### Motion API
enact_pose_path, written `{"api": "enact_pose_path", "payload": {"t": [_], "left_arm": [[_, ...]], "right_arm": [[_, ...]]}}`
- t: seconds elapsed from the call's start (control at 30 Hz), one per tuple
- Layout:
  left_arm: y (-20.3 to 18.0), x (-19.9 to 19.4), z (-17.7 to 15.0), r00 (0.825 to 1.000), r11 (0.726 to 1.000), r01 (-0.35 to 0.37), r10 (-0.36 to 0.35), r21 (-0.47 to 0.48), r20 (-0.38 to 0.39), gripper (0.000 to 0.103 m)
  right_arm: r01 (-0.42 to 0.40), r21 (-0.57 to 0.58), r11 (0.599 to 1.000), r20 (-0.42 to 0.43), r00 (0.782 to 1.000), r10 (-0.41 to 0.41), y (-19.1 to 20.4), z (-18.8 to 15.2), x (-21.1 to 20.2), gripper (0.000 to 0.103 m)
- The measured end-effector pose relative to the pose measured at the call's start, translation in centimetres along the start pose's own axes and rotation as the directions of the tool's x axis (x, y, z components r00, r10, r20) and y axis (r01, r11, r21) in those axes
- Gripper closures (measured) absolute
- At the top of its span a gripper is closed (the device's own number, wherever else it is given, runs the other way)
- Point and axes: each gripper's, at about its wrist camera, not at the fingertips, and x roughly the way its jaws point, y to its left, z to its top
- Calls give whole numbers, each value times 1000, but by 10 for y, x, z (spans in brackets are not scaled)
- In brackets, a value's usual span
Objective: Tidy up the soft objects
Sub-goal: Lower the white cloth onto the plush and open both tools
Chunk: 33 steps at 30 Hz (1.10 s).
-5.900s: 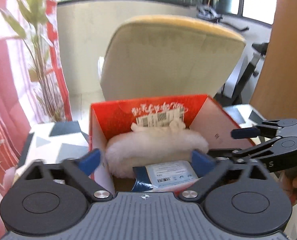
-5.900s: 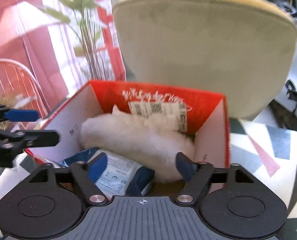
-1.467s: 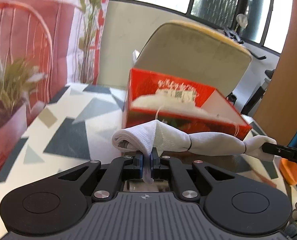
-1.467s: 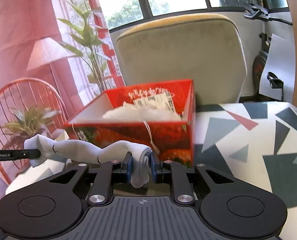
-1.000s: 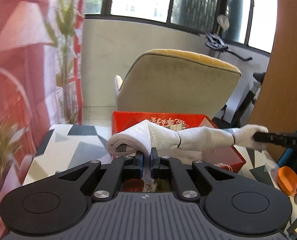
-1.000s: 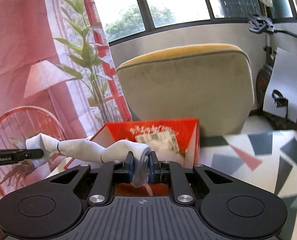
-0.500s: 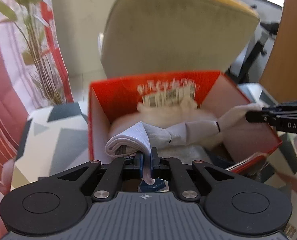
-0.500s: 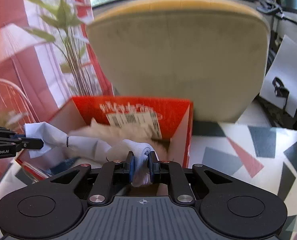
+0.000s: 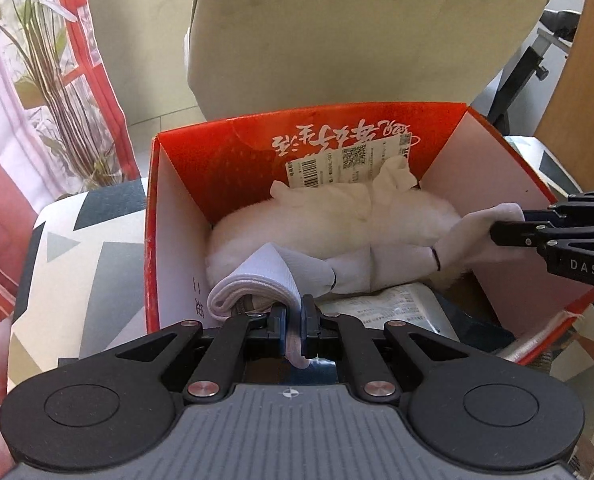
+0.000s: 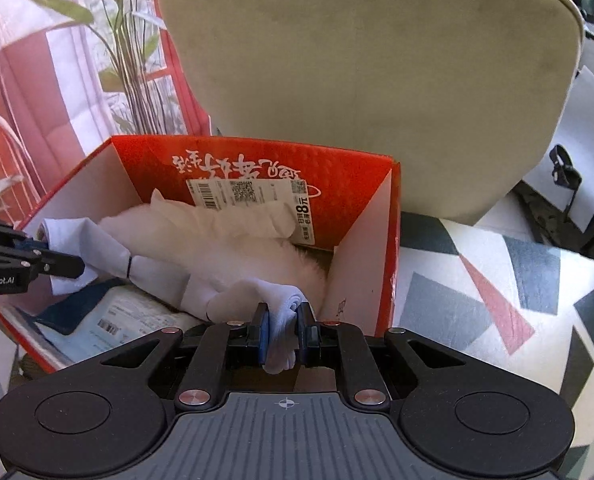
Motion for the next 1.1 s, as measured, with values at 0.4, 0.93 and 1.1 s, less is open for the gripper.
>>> {"api": "enact_pose_path", "payload": {"t": [0.4,0.93,1.1], "left_arm": [[0,7,2,1000,1000,-4,4,-6,-27,95],[-7,-52,-5,989,1000,-3,6,-22,145,50],[-13,-86,-12,969,999,1,10,-44,246,13]], "right_arm": [[51,-132,990,-25,998,-54,19,4,11,90],[68,-128,989,43,997,-63,19,3,-33,74],[34,-100,994,117,993,-22,22,0,-64,41]]}}
